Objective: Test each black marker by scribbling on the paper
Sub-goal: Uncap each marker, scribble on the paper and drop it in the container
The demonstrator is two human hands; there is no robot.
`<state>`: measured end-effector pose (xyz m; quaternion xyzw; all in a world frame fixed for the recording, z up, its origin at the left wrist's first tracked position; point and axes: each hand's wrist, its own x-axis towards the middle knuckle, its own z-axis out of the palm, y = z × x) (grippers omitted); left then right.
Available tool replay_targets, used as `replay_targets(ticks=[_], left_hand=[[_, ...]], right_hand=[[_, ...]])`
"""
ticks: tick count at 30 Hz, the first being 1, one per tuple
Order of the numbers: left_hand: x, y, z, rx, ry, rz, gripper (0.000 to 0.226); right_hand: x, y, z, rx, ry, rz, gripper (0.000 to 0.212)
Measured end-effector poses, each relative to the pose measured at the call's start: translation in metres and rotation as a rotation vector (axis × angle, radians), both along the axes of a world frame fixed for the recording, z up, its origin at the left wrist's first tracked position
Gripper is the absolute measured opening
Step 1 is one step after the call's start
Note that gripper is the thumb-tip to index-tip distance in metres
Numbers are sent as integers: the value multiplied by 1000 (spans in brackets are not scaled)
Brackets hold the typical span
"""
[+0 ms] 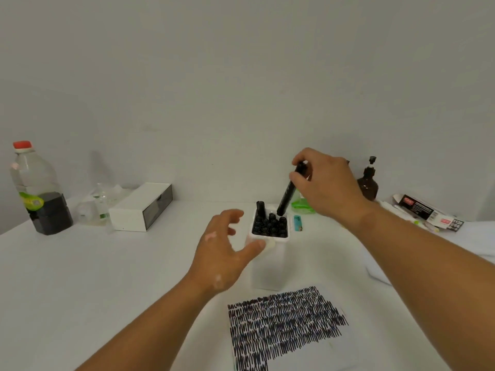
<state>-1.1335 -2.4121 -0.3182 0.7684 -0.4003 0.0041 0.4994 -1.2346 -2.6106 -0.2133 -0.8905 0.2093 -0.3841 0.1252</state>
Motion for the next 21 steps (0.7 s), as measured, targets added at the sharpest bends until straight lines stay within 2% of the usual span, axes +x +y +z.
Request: replay_targets(ticks=[5,7,8,11,15,21], left_hand=[[24,-40,14,265,-164,-115,103],[31,-50,16,345,-208,-166,111],[33,-52,16,359,-234,-187,108],[37,-59,14,308,-308,-225,73],[39,-63,16,363,-346,-257,86],[41,-67,19,383,-327,-261,79]], right_hand=[[19,-6,-18,-35,166,4,22],[24,-10,-25,-47,255,9,26],[26,-12,-29,-43,295,17,27],[29,-18,-40,-28,348,45,27],[32,-22,-43,19,293,78,20],[36,-20,-48,24,348,106,10]])
